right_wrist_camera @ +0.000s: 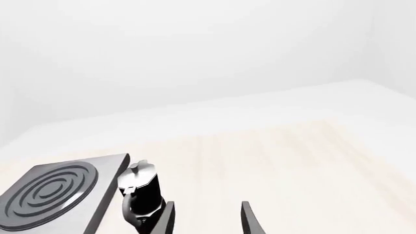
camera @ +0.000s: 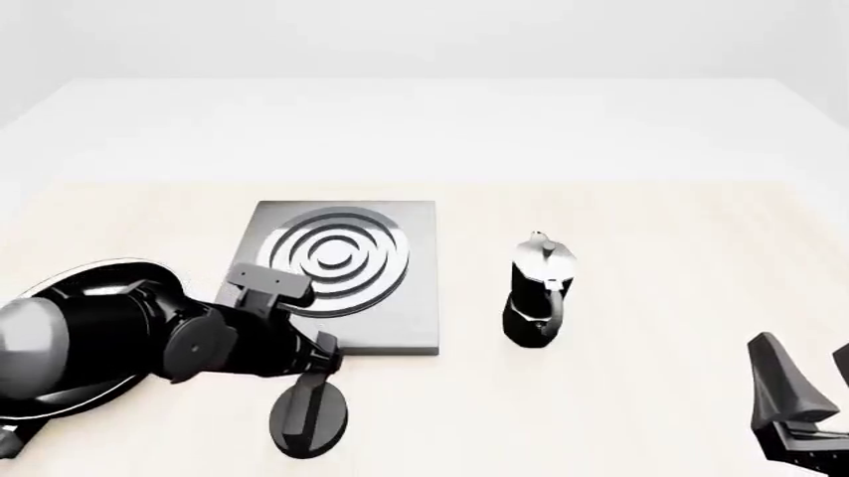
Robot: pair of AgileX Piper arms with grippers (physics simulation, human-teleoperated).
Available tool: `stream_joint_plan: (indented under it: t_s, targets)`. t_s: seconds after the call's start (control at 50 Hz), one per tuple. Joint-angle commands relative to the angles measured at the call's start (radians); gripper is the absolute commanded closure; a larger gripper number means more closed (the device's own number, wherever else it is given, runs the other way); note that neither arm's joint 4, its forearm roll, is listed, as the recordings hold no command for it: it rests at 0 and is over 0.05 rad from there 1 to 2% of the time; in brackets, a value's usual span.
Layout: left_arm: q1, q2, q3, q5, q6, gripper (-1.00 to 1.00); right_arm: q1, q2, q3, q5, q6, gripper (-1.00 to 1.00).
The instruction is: Turn on the stove and put the moka pot on it.
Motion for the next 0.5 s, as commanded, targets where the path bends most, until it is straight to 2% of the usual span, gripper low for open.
stream_joint_plan:
  t_s: [0.02, 0.5]
  targets:
    - [0.000, 0.032, 0.002, -0.021, -0.003, -1.00, 0.000, 0.006, 0.000, -0.005, 0.003, -1.00]
    - [-0.010, 0.084, 0.011, -0.062, -0.009, -1.00, 0.001, 0.011, 0.000, -0.008, 0.005, -1.00]
